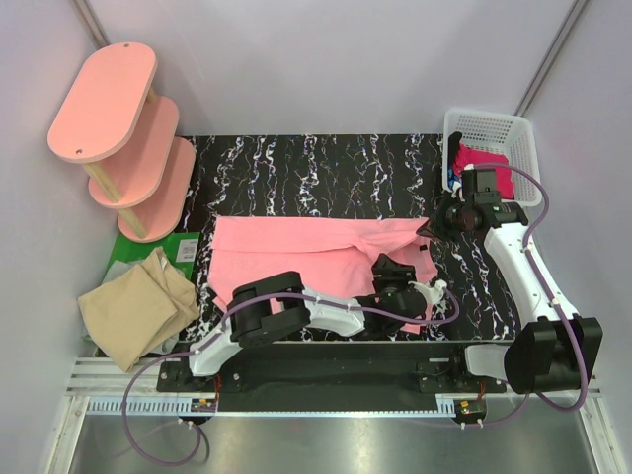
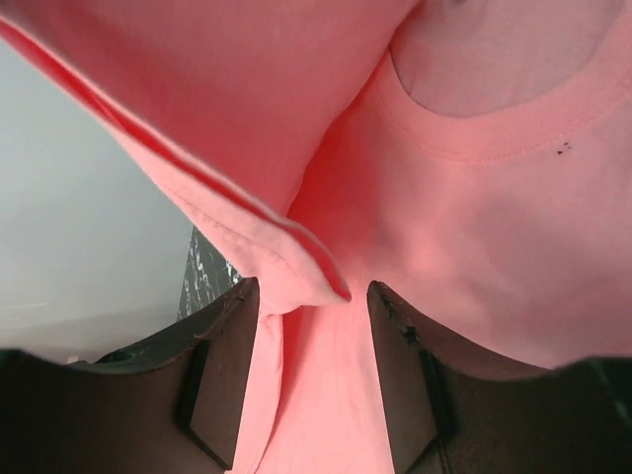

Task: Fold and stack the t-shirts

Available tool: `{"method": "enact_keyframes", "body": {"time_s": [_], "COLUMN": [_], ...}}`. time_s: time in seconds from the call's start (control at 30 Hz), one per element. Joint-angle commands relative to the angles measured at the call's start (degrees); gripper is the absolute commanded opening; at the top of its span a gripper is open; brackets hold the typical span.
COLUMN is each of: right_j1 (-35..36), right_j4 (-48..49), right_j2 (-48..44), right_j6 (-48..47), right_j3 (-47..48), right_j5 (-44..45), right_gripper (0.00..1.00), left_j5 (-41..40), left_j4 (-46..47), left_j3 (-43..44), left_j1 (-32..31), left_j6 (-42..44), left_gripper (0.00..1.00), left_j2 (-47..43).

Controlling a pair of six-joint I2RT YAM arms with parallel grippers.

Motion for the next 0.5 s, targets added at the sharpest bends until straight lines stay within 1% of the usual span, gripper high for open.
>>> {"method": "enact_keyframes", "body": {"time_s": [0.0,0.03,0.2,0.33,0.47], "right_j1": [0.4,0.4,0.3,0.4,0.3], "right_j4": [0.3,0.2,0.2,0.2,0.3], "right_j2": [-1.8,-1.8,-1.7,-1.4,-1.5], "right_j6": [-0.8,-0.8,-0.7,-0.7,-0.7], "right_j3": [1.5,1.5,1.6,1.6,1.5], "right_j5": [-1.7,-1.8,-2.0,-2.1,-2.0], "right_gripper": [0.0,0.0,0.0,0.0,0.0], "left_j5": [-3.4,-3.5,-3.5,-3.9,-3.5], "left_j4": [9.5,11.7,13.1,17.4,17.3], "left_j3": [1.5,0.9,1.3,1.7,2.2], "left_j1": [0.3,0.7,1.8,2.5,3.5], "left_j6": [4.4,5.2,6.9,10.1,10.4], "left_gripper": [0.54,0.53,0.53,0.53,0.51], "left_j2": [1.8,1.9,3.1,4.8,5.5]}}
